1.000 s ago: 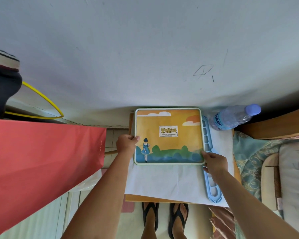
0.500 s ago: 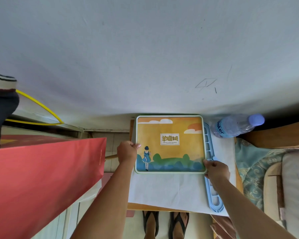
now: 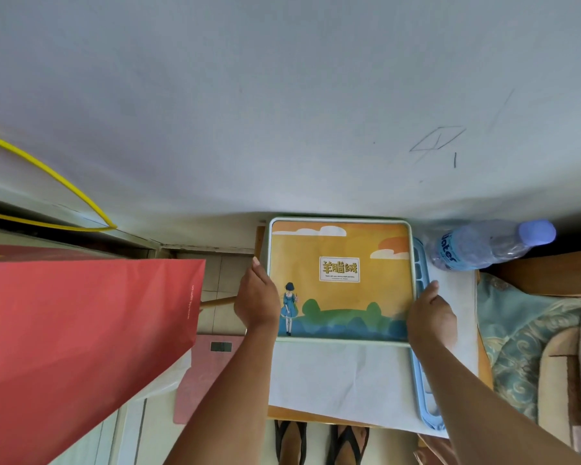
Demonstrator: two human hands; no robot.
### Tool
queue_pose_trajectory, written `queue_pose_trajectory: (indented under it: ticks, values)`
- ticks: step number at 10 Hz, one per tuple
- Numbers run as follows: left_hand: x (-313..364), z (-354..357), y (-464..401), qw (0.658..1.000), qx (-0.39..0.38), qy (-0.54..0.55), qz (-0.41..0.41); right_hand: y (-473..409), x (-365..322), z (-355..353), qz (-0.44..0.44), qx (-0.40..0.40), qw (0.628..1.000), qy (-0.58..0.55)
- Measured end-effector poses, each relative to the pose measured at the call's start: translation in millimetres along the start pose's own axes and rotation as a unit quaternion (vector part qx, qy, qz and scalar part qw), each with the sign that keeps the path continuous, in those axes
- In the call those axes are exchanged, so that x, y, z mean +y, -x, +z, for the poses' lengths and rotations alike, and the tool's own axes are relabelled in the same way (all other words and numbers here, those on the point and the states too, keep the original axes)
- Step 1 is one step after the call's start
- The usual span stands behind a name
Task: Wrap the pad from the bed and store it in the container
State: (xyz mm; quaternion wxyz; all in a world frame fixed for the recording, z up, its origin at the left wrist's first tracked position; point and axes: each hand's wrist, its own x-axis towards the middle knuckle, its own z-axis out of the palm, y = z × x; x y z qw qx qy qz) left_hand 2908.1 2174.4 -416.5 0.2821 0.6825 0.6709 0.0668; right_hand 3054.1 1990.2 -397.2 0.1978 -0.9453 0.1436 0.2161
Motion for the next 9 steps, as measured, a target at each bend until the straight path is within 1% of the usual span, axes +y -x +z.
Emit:
queue_pose_trajectory:
  ticks: [1,3,5,6,7,8,9]
  values:
    - [-2,6,-3,1.0,0.011,-0.02,-0.001,-8,2,8,0.007,0.014,1.0,0.013]
    - [-5,14,-3,0.998,0.021,-0.059,0.017,-12,3,18,-0.007,0.036,0.998,0.054]
    - [-3,11,-2,0.997,0.012,-0.078,0.028,-8,0,14,-0.019,0.031,0.997,0.068]
    - [-2,8,-1,0.996,-0.01,-0.082,0.034,-5,1,11,-0.025,0.01,0.997,0.074]
    - [-1,4,0,0.99,-0.029,-0.114,0.074,-3,-1,3,-0.022,-0.023,0.997,0.073]
    - [6,-17,-3,0.973,-0.071,-0.192,0.106,9,-4,-18,-0.062,-0.091,0.987,0.119]
    - [7,-32,8,0.954,-0.088,-0.251,0.142,23,2,-35,-0.107,-0.097,0.979,0.146]
